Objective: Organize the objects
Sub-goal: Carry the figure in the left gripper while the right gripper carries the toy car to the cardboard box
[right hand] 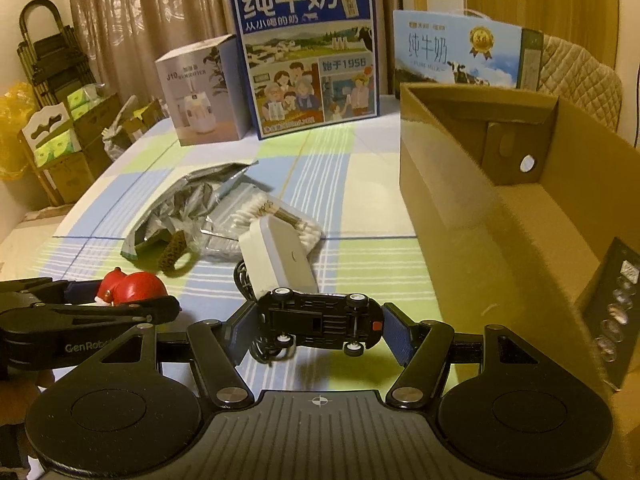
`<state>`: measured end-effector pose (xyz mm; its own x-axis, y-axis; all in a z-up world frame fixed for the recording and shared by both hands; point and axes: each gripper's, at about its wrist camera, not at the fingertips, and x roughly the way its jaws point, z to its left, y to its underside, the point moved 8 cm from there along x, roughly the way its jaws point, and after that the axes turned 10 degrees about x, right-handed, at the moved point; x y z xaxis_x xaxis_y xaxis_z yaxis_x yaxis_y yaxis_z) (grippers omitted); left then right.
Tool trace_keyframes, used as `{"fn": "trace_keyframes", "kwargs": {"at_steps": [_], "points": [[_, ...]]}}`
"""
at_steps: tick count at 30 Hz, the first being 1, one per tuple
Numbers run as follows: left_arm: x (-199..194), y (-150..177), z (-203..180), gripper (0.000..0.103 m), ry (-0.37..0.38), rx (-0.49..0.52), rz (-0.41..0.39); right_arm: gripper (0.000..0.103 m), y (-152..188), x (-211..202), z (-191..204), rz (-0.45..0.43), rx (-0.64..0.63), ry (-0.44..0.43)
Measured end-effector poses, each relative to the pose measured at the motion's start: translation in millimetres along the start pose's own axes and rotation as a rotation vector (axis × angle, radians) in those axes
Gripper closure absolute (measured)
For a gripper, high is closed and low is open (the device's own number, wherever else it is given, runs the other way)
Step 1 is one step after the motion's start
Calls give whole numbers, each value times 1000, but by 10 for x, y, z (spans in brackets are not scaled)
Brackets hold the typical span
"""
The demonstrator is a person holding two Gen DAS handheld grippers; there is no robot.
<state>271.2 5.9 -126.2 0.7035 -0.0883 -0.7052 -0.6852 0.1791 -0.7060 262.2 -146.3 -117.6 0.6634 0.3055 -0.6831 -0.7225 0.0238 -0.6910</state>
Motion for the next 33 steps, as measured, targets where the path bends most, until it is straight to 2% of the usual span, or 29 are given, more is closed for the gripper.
{"fn": "trace_keyframes", "kwargs": {"at_steps": [13, 21, 28, 33], "points": [[-672, -71, -175, 33, 1, -12, -39, 40, -74, -586, 33, -46, 2, -19], [-1042, -196, -332, 33, 7, 3, -71, 40, -186, -1035, 13, -103, 8, -26], [-1246, -361, -590, 33, 36, 34, -103, 40, -273, -1332, -249, -141, 47, 3], [-1336, -557, -907, 33, 80, 70, -131, 40, -356, -1534, -562, -172, 72, 39]]}}
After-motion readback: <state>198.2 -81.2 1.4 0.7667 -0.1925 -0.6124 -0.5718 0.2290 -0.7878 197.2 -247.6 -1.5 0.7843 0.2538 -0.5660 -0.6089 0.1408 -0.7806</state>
